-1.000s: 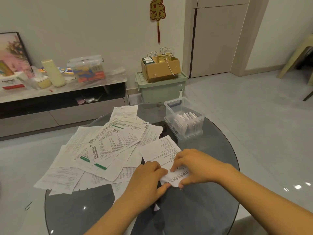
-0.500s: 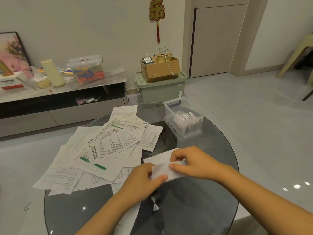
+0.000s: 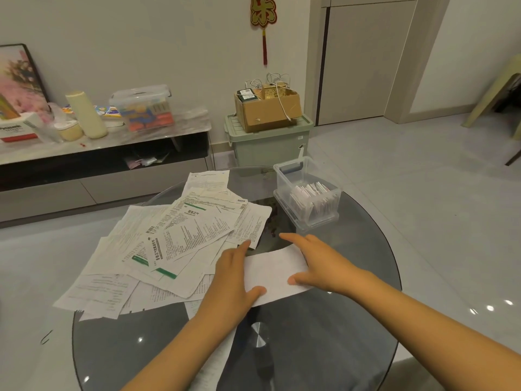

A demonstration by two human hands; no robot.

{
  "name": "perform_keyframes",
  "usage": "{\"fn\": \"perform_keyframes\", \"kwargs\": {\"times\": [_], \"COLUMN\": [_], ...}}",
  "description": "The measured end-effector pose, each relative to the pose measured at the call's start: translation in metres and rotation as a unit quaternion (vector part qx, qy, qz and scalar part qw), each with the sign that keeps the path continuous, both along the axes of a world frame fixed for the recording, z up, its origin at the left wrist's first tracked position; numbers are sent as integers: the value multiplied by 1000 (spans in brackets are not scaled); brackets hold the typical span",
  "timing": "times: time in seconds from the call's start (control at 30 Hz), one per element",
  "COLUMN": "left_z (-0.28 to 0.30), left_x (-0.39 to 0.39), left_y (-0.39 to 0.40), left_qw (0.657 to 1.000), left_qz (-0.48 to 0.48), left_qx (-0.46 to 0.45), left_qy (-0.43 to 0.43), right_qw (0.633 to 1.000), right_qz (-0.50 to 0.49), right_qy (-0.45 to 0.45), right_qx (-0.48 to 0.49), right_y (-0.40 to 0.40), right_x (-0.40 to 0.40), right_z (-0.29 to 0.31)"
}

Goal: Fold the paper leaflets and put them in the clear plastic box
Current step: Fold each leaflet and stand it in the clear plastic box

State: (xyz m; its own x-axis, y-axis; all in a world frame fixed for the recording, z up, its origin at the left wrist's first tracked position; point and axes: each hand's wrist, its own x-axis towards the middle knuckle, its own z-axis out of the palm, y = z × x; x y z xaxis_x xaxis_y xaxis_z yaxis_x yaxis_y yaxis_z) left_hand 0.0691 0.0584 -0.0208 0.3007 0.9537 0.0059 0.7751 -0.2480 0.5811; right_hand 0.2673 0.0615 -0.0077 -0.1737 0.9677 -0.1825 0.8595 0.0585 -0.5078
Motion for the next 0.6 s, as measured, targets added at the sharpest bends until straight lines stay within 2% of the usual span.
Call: {"fn": "perform_keyframes", "kwargs": {"times": [0.1,0.17,0.33,0.43,0.6], "left_z": [2,2,-1,-4,-4], "left_x": [1,1,4,4,6], "left_y": [-2,-4,-15,-18,-21], "left_qw": [993,989,992,987,980], "left_qz": [-3,-21,-70,-84,-122], "left_qx": [90,115,86,104,78], "left_qy": [73,88,63,85,135], "right_qw": [1000,1000,990,974,958], "right_qz": [-2,-17,-44,-31,-9], "right_qy": [-9,-11,63,136,227], "right_qx": [3,-12,-118,-179,-173], "right_y": [1,3,0,-5,-11], "right_x": [0,0,7,14,14], "right_z": [3,3,11,22,35]}}
